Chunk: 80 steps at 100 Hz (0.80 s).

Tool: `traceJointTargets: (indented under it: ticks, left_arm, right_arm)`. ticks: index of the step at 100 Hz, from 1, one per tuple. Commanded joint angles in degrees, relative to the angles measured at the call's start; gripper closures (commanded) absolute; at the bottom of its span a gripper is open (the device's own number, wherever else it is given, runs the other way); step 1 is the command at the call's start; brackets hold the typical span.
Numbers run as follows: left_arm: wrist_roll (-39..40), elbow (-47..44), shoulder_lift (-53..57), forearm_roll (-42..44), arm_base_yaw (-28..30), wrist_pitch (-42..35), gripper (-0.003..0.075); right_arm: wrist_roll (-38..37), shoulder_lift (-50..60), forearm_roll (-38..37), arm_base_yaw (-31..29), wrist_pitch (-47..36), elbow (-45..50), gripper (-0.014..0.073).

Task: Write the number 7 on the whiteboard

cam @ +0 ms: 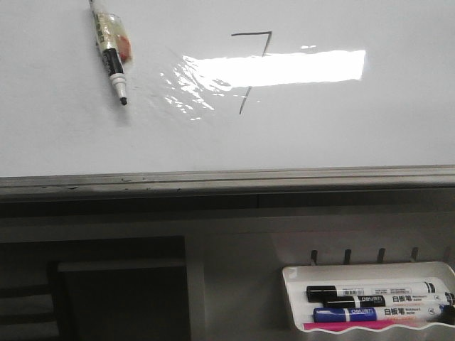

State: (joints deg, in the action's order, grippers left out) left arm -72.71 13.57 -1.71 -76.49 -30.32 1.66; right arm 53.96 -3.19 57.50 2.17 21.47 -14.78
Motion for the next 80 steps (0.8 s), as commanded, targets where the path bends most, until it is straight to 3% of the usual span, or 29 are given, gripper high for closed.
traceJointTargets:
  ticks: [1, 80]
  left_arm:
    - [-0.2, 1.4, -0.6, -1.0, 0.2, -1.2, 0.0741]
    - [-0.2, 1.4, -0.6, 1.5, 0.2, -1.1, 0.0741]
  right_arm:
    - [0.6, -0.6, 2.0, -0.3, -2.9, -1.5, 0.0657]
    - [0.6, -0.6, 2.0, -0.3, -2.9, -1.5, 0.0657]
